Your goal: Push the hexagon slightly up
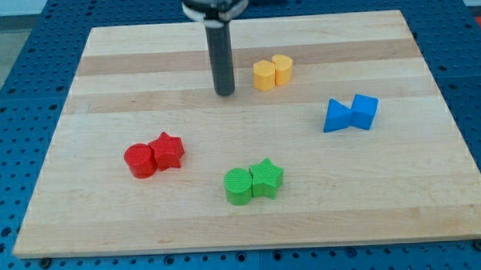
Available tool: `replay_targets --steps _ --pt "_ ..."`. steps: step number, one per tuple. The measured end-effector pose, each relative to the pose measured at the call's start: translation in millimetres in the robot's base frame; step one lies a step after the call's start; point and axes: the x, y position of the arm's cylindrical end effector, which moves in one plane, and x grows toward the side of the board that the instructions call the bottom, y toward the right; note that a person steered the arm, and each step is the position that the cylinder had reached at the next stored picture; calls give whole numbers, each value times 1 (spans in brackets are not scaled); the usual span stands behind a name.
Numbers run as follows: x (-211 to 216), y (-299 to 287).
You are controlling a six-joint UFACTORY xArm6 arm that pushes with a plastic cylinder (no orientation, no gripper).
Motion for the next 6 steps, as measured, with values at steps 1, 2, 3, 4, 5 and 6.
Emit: replay_targets --steps 1,2,3,4,5,6 --pt "15 17" --pt "9 58" --pt "-3 63" --pt "-17 56" --pt "-17 56" --pt "5 65"
